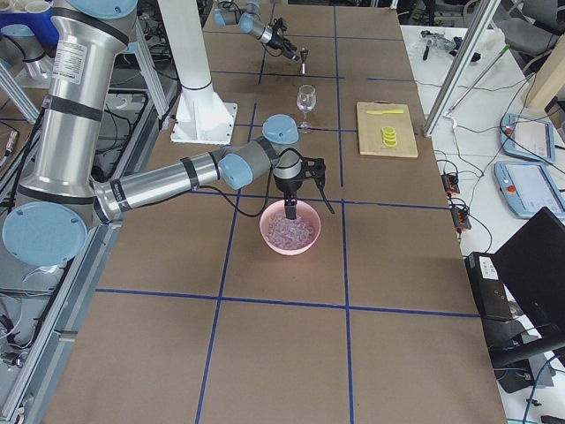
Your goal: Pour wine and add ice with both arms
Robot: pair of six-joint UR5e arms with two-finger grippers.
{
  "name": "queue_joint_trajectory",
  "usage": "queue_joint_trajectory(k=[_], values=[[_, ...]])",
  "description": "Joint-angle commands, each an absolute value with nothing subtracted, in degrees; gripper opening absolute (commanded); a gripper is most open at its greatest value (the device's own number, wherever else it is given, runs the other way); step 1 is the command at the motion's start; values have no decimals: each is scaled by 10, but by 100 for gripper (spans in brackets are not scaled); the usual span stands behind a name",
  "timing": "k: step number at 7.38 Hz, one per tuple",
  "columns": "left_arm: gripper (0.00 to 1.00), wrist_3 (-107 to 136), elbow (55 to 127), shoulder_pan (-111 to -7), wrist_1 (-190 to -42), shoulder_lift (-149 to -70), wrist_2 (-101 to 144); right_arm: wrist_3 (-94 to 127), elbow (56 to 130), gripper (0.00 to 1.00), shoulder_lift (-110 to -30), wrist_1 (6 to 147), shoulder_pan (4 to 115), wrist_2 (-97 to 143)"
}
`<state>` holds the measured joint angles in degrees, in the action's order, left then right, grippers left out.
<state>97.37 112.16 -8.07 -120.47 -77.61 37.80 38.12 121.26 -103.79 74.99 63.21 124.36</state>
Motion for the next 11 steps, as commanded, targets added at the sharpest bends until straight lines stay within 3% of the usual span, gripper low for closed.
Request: queue_joint_trajectory(k=[1, 3, 5, 11], values=[[100, 974, 1083, -81, -1203, -801, 346, 383, 1212, 100, -1038, 742, 627, 1235], [99, 974, 1033, -81, -1202, -840, 311, 383, 1211, 100, -1038, 741, 627, 1236], [94, 973, 1031, -83, -1202, -841, 284, 382, 1211, 100, -1037, 741, 627, 1237], [67, 974, 1017, -85, -1203, -847, 276, 380, 1210, 100, -1037, 741, 627, 1237]])
